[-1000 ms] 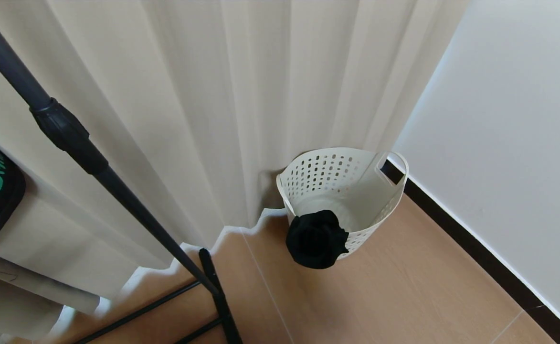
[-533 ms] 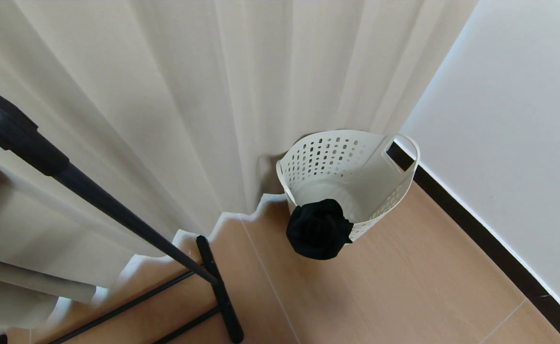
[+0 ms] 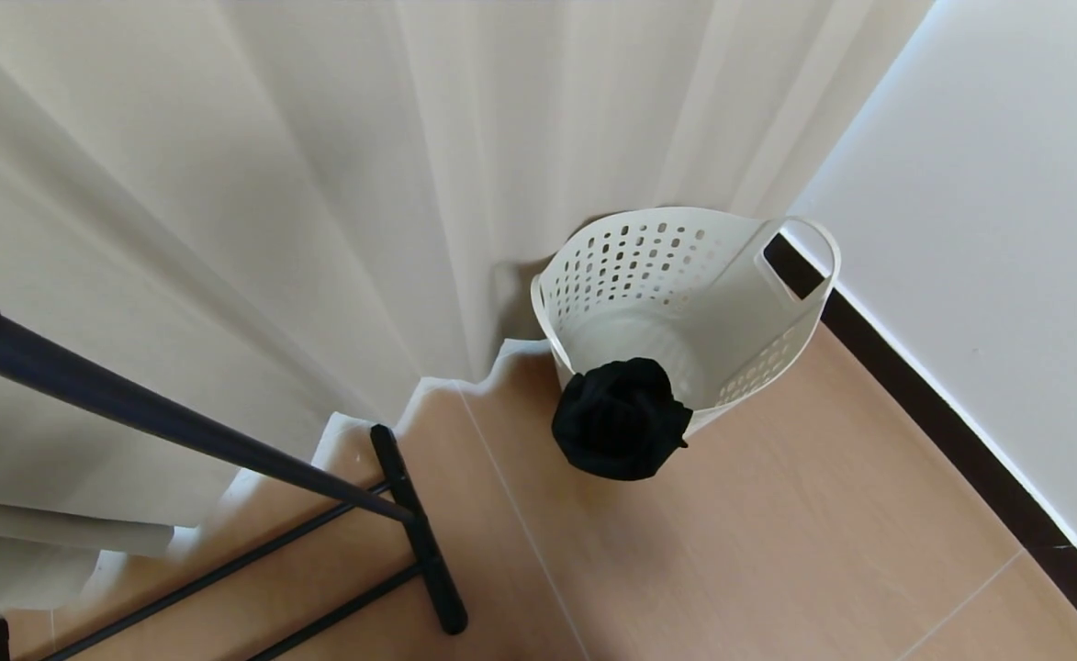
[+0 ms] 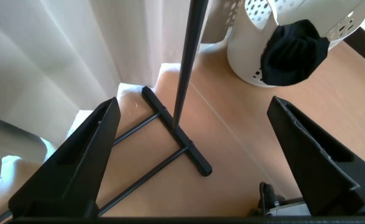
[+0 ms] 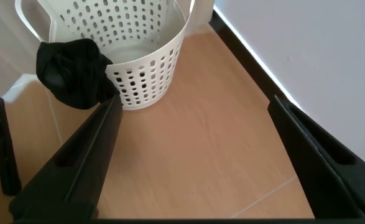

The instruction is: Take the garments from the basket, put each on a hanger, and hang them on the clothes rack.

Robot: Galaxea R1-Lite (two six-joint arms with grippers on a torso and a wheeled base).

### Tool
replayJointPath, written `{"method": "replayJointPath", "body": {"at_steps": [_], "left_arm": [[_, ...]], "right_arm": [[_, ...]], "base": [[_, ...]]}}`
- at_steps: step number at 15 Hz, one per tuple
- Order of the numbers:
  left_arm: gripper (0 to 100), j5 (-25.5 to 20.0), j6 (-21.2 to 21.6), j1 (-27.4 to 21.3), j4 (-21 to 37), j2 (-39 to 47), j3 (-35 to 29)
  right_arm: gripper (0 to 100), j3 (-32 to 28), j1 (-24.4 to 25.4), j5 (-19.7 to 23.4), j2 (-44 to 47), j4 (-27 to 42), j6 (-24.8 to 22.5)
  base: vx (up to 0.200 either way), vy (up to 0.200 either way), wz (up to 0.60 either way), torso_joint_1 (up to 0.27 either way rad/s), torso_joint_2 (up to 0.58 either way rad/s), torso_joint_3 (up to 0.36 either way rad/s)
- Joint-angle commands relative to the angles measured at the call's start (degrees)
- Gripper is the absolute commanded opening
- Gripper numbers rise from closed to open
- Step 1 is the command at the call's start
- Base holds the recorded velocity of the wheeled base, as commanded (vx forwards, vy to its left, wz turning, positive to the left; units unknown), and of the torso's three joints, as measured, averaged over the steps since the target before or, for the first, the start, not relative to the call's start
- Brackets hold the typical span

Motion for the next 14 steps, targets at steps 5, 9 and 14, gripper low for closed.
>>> {"method": "replayJointPath", "body": {"at_steps": [5,9,14], "left_arm": [[100,-0.63,0.74,-0.13,-0.02,0.00,0.00],[100,-0.36,0.57,-0.13,-0.02,0.00,0.00],[100,-0.36,0.48,-0.13,-0.11,0.00,0.00]], "right_arm": [[100,0.00,-0.09,-0.34,0.77,1.46,-3.43],[100,-8.26,0.88,6.43,30.04,3.22,-6.59],[100,-26.10,13.27,7.04,66.78,-6.45,-6.51]], "base": [[0.000,0.000,0.00,0.000,0.00,-0.154],[0.000,0.000,0.00,0.000,0.00,0.000],[0.000,0.000,0.00,0.000,0.00,0.000]]}}
